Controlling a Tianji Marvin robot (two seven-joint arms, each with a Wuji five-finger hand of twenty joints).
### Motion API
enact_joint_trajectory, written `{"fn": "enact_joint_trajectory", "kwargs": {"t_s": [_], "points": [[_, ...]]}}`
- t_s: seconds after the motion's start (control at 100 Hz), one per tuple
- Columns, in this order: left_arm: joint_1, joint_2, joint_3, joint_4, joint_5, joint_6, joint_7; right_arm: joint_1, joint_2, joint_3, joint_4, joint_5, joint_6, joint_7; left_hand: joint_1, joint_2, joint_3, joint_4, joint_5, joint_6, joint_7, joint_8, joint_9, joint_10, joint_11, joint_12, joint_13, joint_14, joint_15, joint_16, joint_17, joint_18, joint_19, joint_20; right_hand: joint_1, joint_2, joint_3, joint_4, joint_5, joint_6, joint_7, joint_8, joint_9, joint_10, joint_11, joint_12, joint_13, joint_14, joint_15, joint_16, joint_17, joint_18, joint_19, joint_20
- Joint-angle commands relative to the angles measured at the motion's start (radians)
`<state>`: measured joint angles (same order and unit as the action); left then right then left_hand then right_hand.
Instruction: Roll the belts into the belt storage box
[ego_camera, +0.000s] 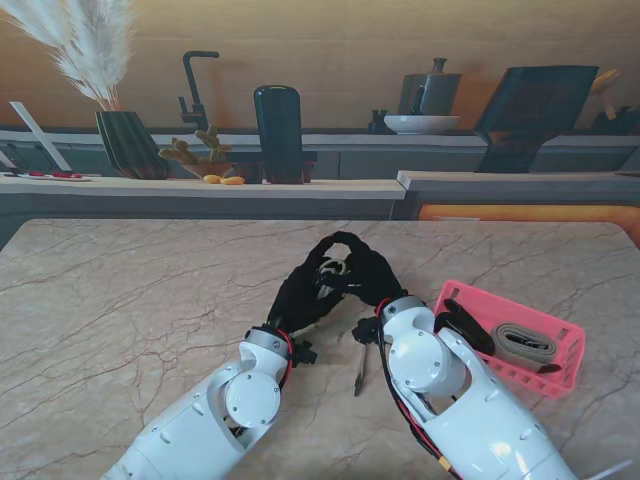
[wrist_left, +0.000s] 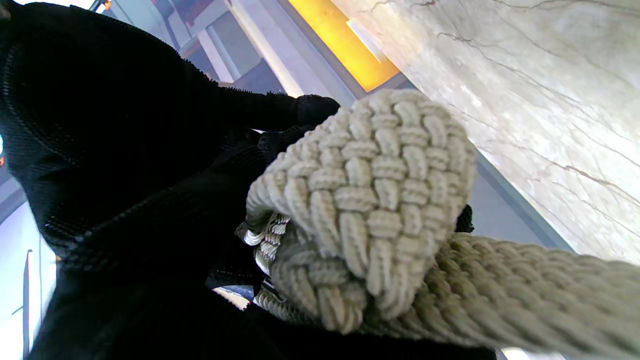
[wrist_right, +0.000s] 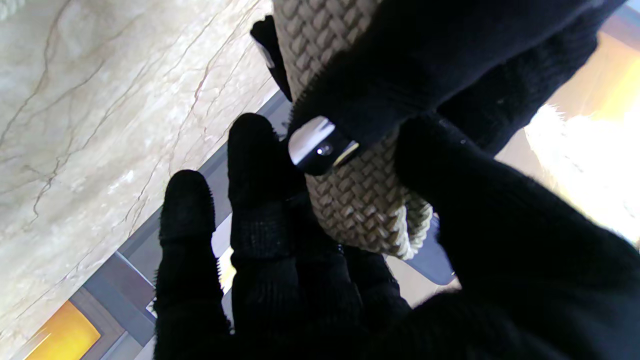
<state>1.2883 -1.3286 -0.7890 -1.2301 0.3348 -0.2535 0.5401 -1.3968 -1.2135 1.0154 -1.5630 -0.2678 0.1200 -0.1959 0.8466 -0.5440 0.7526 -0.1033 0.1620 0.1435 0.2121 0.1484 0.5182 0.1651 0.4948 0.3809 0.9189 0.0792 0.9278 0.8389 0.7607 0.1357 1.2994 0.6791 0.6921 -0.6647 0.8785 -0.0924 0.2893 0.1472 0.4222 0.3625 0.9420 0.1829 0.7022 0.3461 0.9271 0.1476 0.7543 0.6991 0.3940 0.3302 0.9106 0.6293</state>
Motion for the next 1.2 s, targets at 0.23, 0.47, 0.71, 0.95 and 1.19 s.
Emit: {"fn": "enact_joint_trajectory", "kwargs": {"t_s": [0.23,0.47,0.71,0.95,1.19], "points": [[-0.008,-0.002,0.010,0.001,-0.004,0.010,-0.018,0.018,-0.017,-0.021,0.028,0.013,-0.019,-0.041,-0.016,0.007,0.028,0.029,-0.004,-0.026,-0.014,0.004,-0.010,-0.008,0.010,-0.003,0.030,-0.065,0.038,0.011,0.003,-0.036,0.027,0.004,0.126,-0.012,0.083,-0.040,-0.025,-0.110,0.114,-0.009,0.058,-0.096,0.122,0.032,0.010,-0.066,0.131,0.061,-0.003,-0.060,0.064,0.014],[-0.013,-0.006,0.006,0.017,-0.018,0.041,-0.017,-0.035,-0.001,0.033,-0.029,-0.077,-0.096,-0.077,-0.010,0.023,0.011,0.034,-0.001,-0.031,0.012,0.017,0.005,-0.018,0.026,0.005,0.006,-0.038,0.052,0.028,-0.033,-0.005,0.043,0.021,0.128,-0.011,0.102,-0.036,-0.021,-0.086,0.138,-0.019,0.044,-0.070,0.150,0.035,0.008,-0.059,0.155,0.075,0.004,-0.061,0.073,0.017],[-0.010,-0.009,0.005,0.015,-0.024,0.042,-0.011,-0.060,0.011,0.070,-0.067,-0.149,-0.164,-0.099,0.004,0.032,0.010,0.041,-0.003,-0.037,0.074,0.051,0.044,-0.024,0.071,0.044,0.000,-0.036,0.054,0.028,-0.048,0.003,0.055,0.023,0.123,-0.007,0.106,-0.030,-0.015,-0.087,0.145,-0.024,0.037,-0.068,0.163,0.035,0.010,-0.064,0.161,0.079,0.018,-0.065,0.075,0.013],[-0.007,-0.006,0.004,0.010,-0.040,0.047,-0.032,-0.055,0.012,0.071,-0.061,-0.164,-0.173,-0.105,0.049,0.017,-0.049,-0.002,-0.015,-0.045,0.310,0.168,0.193,-0.041,0.116,0.264,0.012,-0.010,0.044,0.017,-0.053,0.034,0.056,0.020,0.116,-0.002,0.103,-0.023,-0.010,-0.098,0.152,-0.026,0.032,-0.069,0.170,0.033,0.010,-0.070,0.164,0.081,0.024,-0.068,0.074,0.009],[0.010,-0.007,-0.013,-0.013,-0.091,0.054,-0.051,-0.057,0.019,0.083,-0.061,-0.205,-0.196,-0.107,0.146,0.148,-0.198,0.002,0.288,-0.039,0.485,0.258,0.399,-0.013,0.011,0.303,0.037,0.098,-0.022,-0.078,-0.086,0.144,0.051,-0.047,0.115,0.002,0.095,-0.016,0.076,-0.156,0.204,-0.008,0.032,-0.069,0.172,0.032,0.009,-0.075,0.161,0.081,0.022,-0.062,0.072,0.004]]}}
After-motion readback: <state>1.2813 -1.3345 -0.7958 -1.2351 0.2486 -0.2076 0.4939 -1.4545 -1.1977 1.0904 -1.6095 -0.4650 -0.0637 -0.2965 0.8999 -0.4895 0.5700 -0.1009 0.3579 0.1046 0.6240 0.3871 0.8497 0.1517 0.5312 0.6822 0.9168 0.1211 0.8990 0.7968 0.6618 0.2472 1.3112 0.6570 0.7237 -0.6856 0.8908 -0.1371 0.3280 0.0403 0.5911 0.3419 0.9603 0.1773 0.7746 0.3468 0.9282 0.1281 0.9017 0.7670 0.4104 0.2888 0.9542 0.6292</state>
